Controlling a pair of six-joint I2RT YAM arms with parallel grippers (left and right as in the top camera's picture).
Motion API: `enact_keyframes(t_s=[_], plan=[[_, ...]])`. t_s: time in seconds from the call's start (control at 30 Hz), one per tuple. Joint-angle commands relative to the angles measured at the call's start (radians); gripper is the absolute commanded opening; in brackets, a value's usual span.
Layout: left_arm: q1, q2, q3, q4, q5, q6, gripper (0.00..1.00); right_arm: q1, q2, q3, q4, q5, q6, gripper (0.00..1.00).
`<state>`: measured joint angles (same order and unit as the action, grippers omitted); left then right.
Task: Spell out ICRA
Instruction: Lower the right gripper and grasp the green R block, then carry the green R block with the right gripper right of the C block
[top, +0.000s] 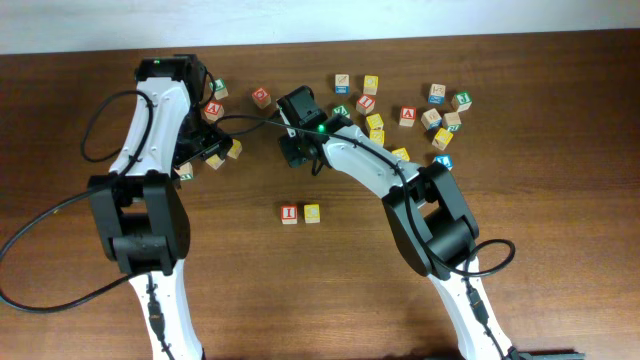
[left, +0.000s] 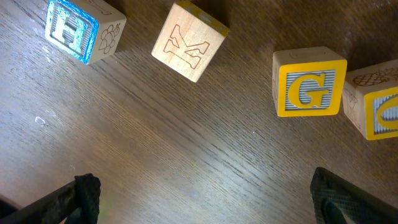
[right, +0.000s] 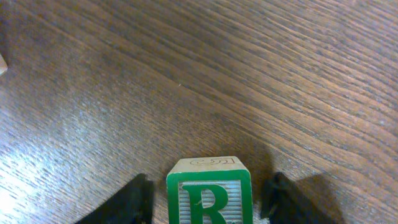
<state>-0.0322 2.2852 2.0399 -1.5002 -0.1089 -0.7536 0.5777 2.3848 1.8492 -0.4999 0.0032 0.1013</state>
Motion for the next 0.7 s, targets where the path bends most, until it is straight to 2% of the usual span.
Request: enact_keyframes(t_s=[0.0, 0.23, 0.33, 0.5, 0.67], plan=[[0.003, -0.024, 0.001, -0.001, -0.004, -0.009, 0.99, 0.005, 0.010, 0.002, 0.010, 0.010, 0.001, 0.41], [0.003, -0.024, 0.001, -0.001, -0.004, -0.009, 0.99, 0.005, -0.009, 0.002, 0.017, 0.078, 0.012, 0.33], [0.003, -0.024, 0.001, -0.001, -0.004, -0.009, 0.99, 0.005, -0.025, 0.002, 0.002, 0.077, 0.012, 0.25], [0.003, -0.024, 0.001, -0.001, -0.004, -0.009, 0.99, 0.005, -0.055, 0.002, -0.044, 0.077, 0.013, 0.24], [0.003, -0.024, 0.001, -0.001, -0.004, -0.009, 0.99, 0.005, -0.165, 0.002, -0.121, 0.078, 0.013, 0.24]])
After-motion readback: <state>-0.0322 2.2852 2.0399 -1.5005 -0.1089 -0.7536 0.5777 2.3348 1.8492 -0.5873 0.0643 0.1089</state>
